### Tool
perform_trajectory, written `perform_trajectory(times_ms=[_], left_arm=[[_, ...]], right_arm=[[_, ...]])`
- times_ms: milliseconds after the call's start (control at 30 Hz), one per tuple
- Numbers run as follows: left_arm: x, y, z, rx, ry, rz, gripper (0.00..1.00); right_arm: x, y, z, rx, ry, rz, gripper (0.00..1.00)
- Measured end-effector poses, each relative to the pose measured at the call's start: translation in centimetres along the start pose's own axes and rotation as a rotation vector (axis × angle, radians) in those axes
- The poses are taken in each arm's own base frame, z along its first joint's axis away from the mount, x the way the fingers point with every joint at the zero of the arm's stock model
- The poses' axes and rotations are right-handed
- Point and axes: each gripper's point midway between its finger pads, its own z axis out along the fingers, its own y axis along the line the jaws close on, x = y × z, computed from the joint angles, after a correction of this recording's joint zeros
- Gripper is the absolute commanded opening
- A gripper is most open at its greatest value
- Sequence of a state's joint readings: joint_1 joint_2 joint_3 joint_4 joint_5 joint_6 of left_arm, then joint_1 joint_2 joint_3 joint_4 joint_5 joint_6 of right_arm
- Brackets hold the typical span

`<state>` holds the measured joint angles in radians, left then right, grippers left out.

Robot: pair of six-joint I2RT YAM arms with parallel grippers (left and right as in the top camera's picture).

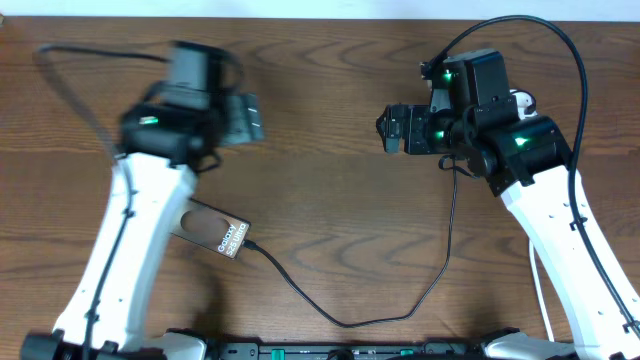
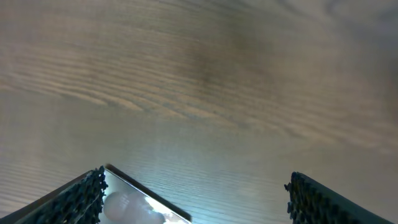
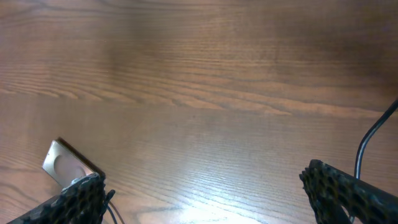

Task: Plug charger to phone and switch on socket
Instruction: 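Open the left gripper, lift it off the phone, and raise it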

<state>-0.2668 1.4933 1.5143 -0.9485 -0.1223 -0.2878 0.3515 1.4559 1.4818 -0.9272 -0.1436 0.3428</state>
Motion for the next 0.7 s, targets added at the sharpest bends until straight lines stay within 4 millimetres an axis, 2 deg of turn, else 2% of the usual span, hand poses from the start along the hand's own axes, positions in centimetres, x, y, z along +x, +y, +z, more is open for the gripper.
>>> perform_trajectory(times_ms=[100,167,300,400,467,567,600,700], left_arm=[[0.8,-2.0,0.6,-0.059,-0.007,0.101,0.91],[0.8,-2.5,0.6,-0.081,-0.024,0.132,0.92],[0.2,-2.1,0.4,-0.122,-0.054,0.139,0.91],[0.1,-1.7,0.3,-0.143,-0.06,0.139,0.92],[0.3,-1.5,0.3,-0.152,-0.052,0.143,0.92],[0.7,-1.2,0.3,-0.166,-0.037,0.15,0.92],[0.6,-1.1,0.3,-0.168,-0.038,0.15,0.91],[0.7,-1.1,0.3,-0.169,-0.038,0.15,0.92]], right_arm=[[0.2,-0.1,0.0,0.005,0.009,0.002,0.99],[0.3,-0.2,0.0,0.011,0.009,0.002,0.99],[-0.1,-0.8,0.0,0.041,-0.008,0.001,0.99],[-0.7,-1.9,-0.2,0.067,-0.028,0.019,0.99],[-1.2,-3.5,-0.5,0.08,-0.034,0.049,0.99],[-2.3,-7.4,-1.7,0.094,-0.041,0.116,0.99],[-2.6,-8.0,-2.1,0.093,-0.043,0.125,0.99],[-3.9,-12.0,-4.9,0.082,-0.048,0.184,0.99]])
